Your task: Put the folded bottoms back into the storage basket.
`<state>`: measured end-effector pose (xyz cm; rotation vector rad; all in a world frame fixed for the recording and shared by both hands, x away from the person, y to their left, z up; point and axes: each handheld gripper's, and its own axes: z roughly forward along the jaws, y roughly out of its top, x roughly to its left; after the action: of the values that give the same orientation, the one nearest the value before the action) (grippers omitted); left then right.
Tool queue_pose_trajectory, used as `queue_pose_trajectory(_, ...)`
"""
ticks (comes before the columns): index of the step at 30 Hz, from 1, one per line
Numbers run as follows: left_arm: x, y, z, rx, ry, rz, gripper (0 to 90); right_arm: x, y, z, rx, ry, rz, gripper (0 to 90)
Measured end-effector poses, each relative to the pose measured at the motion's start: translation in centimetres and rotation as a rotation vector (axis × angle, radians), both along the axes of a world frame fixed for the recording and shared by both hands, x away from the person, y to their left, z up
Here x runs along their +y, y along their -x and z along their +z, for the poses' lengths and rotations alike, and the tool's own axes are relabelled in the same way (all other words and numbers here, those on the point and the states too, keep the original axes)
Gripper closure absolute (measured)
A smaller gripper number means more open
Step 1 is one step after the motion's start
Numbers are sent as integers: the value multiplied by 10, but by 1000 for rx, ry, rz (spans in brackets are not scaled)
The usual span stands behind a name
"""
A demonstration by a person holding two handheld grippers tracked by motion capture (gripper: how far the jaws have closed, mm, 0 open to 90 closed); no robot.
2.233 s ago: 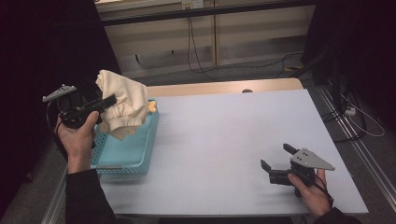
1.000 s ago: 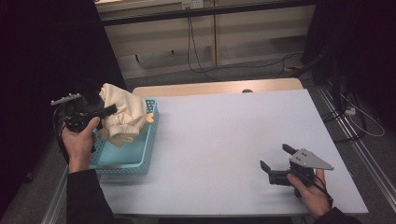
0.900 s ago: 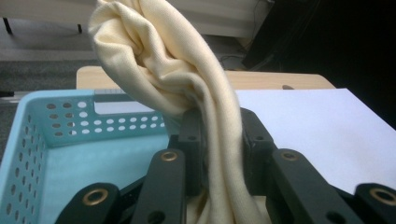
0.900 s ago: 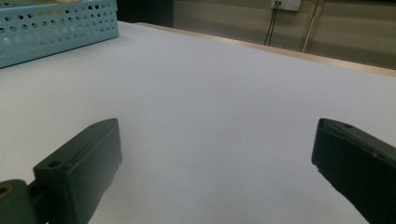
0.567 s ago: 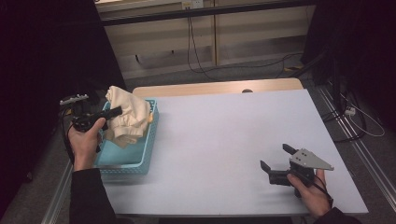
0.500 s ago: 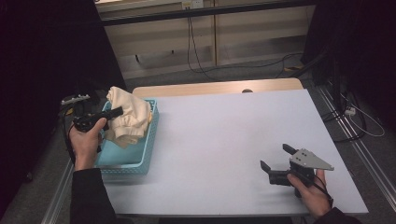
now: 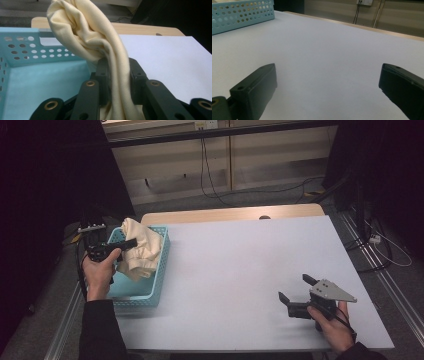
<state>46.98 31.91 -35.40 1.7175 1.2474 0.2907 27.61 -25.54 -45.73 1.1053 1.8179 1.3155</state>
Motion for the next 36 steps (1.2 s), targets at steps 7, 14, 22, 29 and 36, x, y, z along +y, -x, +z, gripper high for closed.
queue_pose_trajectory(7,-1,-4,-7,25,3,-5,743,0,0,0,0,1,0,12)
queue_pose_trajectory(14,3,-6,-15,42,24,9,741,0,0,0,2,0,5,12)
queue_pose_trajectory(22,3,-9,-22,63,21,11,741,0,-1,0,2,0,5,12)
queue_pose_trajectory(29,5,-12,-29,88,-30,25,738,0,-1,0,1,0,6,12)
queue_pose_trajectory(36,9,-13,-33,99,-16,29,737,0,-1,0,0,0,5,12)
